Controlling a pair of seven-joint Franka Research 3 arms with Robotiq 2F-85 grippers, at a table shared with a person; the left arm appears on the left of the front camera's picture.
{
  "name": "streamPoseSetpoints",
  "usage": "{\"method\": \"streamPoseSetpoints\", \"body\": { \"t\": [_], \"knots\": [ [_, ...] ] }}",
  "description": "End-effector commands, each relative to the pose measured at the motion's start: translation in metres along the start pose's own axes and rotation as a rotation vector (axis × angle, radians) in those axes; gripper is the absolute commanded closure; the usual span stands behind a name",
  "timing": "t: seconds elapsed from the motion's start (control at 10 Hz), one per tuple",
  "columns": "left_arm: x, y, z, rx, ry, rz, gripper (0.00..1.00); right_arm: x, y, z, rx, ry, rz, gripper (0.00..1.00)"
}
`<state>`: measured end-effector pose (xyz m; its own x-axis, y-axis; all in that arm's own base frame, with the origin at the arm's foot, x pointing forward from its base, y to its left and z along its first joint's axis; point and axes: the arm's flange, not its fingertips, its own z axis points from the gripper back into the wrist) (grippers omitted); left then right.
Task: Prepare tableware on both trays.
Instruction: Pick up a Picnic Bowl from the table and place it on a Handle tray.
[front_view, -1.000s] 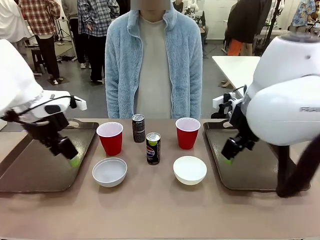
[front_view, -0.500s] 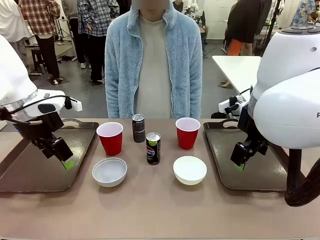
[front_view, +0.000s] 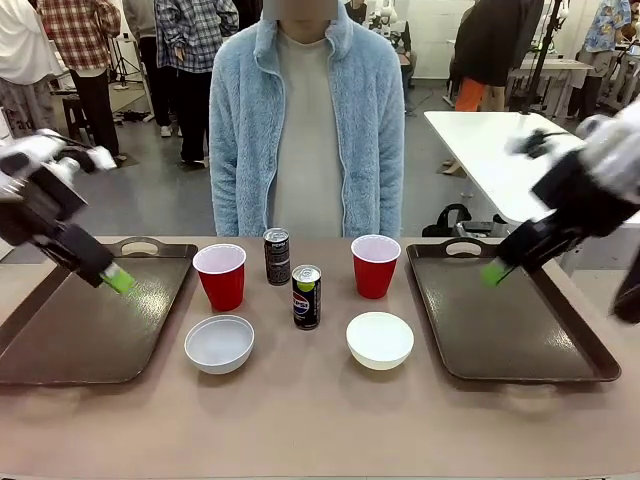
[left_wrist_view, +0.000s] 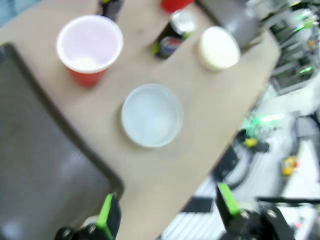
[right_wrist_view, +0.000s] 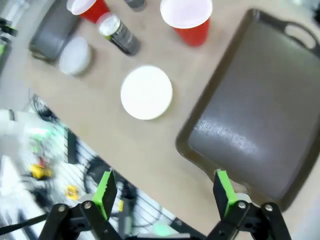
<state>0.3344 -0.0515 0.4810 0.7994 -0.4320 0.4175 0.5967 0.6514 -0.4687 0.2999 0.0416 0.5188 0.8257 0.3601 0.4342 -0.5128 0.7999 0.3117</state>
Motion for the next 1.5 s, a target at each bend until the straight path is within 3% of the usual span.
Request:
{"method": "streamPoseSetpoints", "body": {
  "t": [0.0,0.1,0.5,1.0,1.1,1.4],
  "knots": [
    [-0.01,0.047,0.022,-0.269,-0.123,0.087,0.0,-0.063,-0.057,0.002,0.268,-0.14,-0.169,0.0],
    [-0.017,0.075,0.026,-0.334,-0.156,0.129,0.0,-0.073,-0.082,-0.002,0.318,-0.158,-0.236,0.0],
    [-0.053,0.142,0.033,-0.345,-0.165,0.286,0.0,-0.096,-0.13,-0.03,0.408,-0.1,-0.402,0.0],
    [-0.089,0.164,0.043,-0.269,-0.186,0.398,0.0,-0.119,-0.148,-0.029,0.379,-0.088,-0.504,0.0],
    [-0.085,0.156,0.042,-0.244,-0.17,0.346,0.0,-0.099,-0.165,-0.024,0.397,-0.081,-0.491,0.0],
    [-0.089,0.168,0.046,-0.288,-0.185,0.394,0.0,-0.099,-0.165,-0.024,0.397,-0.081,-0.491,0.0]
  ]
}}
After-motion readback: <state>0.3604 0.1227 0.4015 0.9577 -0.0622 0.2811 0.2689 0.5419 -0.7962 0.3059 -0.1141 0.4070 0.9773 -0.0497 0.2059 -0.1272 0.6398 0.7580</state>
